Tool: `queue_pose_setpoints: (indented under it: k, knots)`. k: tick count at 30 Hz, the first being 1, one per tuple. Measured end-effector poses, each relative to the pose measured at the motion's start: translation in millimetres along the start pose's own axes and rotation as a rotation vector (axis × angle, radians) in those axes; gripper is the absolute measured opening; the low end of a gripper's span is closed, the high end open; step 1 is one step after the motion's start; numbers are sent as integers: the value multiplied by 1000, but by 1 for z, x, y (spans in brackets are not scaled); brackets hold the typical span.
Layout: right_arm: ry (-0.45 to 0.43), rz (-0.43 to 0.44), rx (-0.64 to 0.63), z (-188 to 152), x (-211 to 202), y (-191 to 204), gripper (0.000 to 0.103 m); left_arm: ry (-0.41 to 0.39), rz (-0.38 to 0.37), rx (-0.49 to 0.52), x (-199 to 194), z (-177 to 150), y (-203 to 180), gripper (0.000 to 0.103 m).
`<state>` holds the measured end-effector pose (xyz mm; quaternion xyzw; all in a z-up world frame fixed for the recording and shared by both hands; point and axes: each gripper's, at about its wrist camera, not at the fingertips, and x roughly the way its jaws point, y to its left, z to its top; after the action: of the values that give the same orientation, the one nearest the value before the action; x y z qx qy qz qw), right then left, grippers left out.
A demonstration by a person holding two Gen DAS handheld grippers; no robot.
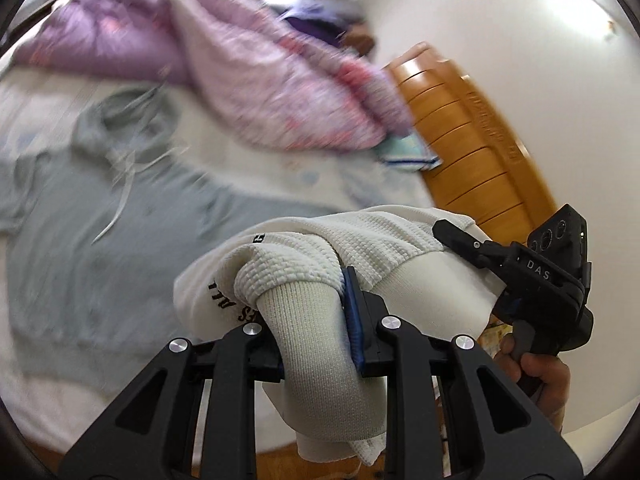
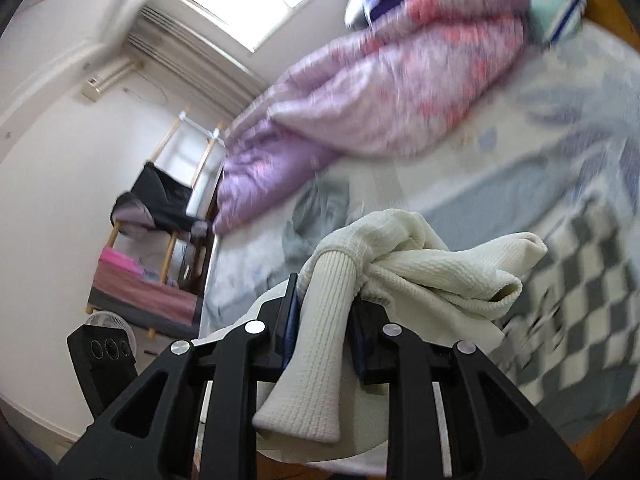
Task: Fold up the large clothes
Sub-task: 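Lift the folded white jacket with both tools and carry it beside the grey hoodie, then lower the folded jacket onto the bed and open both tools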
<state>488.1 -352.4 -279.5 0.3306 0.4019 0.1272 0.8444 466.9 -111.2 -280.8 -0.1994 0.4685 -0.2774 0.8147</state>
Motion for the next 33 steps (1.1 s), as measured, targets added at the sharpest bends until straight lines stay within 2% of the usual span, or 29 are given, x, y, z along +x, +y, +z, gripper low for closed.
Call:
queue_pose_setpoints:
  k: [3,5,7,9,12,14,17,20,22,24,26,28,33]
  knots:
    - [-91,-1,-12,18,-41,-20,21,-65,-49,85,21,7,-50,22]
    - [-145,-51,-11,19,-72,-48,21,-86,-100,126,39,2,-76,22]
    - [-139,-102,24,11,-89,-80,20,-69,-115,192,68,-16,-102,22]
    - [-106,-173,87,-8,-98,-123,21,-34,-127,215,99,-44,-114,22]
    - [-26,-272,183,-48,-95,-195,20,80,-87,251,158,-104,-121,22]
    - [61,-334,286,-82,-80,-254,20,169,-29,292,199,-148,-120,22]
    - [146,-358,379,-121,-54,-309,20,236,60,356,233,-199,-115,22]
    - [167,-373,417,-137,-45,-324,20,264,94,392,247,-226,-108,22]
    - [177,-365,441,-148,-42,-331,21,277,102,380,254,-231,-100,22]
    - [189,-365,448,-153,-40,-334,23,285,106,356,253,-234,-88,27]
    - [209,-408,450,-153,-39,-337,37,301,122,340,256,-234,-82,36]
    - [206,-503,417,-151,-46,-332,51,289,165,316,250,-232,-76,74]
    - [159,-675,249,-135,-58,-280,53,220,197,299,223,-219,-66,82]
